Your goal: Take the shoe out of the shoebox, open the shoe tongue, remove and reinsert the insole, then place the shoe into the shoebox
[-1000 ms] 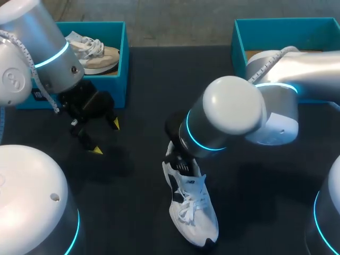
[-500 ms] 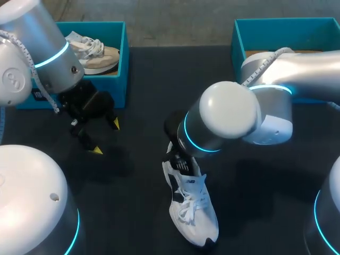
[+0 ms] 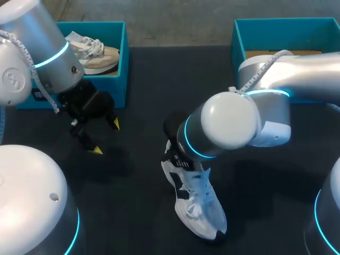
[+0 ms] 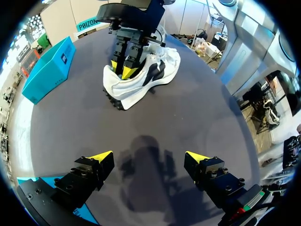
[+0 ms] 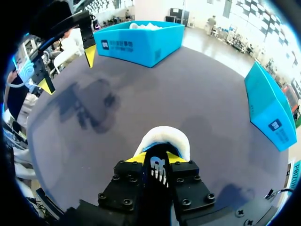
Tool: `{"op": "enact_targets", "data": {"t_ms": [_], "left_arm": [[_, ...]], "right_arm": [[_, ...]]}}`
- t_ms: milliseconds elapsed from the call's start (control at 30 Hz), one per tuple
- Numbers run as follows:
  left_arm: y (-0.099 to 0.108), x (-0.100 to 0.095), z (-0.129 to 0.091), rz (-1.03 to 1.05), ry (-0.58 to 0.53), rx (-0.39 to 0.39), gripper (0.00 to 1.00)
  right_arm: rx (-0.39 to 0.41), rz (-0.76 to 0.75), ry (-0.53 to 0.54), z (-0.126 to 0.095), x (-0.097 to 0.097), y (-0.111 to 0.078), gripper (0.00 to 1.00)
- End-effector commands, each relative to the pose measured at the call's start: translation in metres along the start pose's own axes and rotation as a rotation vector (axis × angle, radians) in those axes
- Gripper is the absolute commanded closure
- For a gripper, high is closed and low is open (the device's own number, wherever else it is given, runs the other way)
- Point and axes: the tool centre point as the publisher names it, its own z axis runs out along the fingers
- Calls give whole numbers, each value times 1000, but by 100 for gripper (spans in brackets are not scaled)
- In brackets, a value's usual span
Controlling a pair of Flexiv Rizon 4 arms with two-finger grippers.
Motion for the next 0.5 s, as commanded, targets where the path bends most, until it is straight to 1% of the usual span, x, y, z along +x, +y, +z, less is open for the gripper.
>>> {"op": "enact_targets", "data": {"t_ms": [33,267,500], "left_arm": [[0,1,0,0,-2,-2,0],[0,1,0,0,-2,-2,0],[0,1,0,0,-2,-2,0]], "right_arm": [[18,6,15,15,1,-2,78],[39,16,45,34,-4,-9,78],[63,25,62,40,-4,-16,78]]}}
